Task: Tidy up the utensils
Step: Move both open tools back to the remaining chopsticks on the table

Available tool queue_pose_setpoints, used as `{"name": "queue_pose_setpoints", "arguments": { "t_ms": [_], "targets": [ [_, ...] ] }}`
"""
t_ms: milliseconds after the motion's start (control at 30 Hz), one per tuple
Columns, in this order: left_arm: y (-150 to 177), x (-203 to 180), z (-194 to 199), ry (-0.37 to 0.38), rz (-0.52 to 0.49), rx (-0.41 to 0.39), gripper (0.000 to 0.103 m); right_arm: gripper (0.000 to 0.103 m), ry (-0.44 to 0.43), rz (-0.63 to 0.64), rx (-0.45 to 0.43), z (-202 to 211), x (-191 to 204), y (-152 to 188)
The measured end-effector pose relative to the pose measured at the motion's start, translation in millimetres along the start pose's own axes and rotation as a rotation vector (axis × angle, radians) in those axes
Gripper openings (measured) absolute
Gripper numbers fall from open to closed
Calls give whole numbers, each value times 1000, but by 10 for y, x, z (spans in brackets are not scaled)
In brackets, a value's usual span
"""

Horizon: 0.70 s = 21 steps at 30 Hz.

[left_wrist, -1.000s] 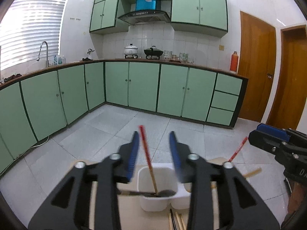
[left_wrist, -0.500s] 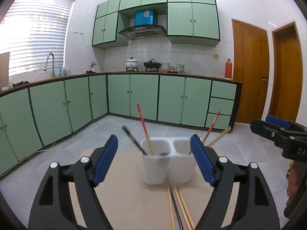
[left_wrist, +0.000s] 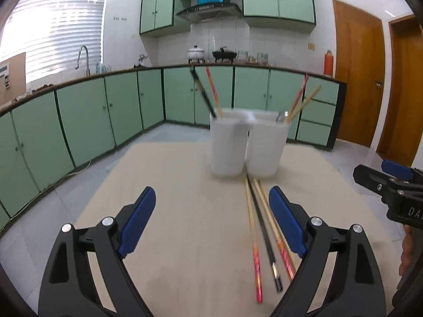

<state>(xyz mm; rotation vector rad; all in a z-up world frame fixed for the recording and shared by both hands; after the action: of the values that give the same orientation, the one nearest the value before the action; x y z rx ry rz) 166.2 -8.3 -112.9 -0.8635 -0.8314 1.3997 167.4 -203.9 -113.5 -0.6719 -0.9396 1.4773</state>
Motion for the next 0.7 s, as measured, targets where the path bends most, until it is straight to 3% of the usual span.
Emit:
{"name": "queue_pose_setpoints", "arguments": {
  "t_ms": [367,600,700],
  "targets": [
    [455,97,82,5,4,70,86,97,1,-21,78,45,58,525],
    [524,129,141,10,23,68,86,96,-13,-14,121,52,178,706],
    [559,173,171,-7,49,71,86,90,-14,-9,130,69,248,778]
  ]
}}
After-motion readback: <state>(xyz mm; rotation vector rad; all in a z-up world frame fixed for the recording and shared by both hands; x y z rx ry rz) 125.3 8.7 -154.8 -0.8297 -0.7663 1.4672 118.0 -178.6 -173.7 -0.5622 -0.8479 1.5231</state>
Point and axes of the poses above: each gripper's, at about its wrist camera, not at the fingertips, and z roughly against the way its jaws point, x to its left, y to its underside, the point moved 8 cm from there along -z, roughly the way its jaws point, and after that the axes turned 1 degree about z, right-handed, at the moved point
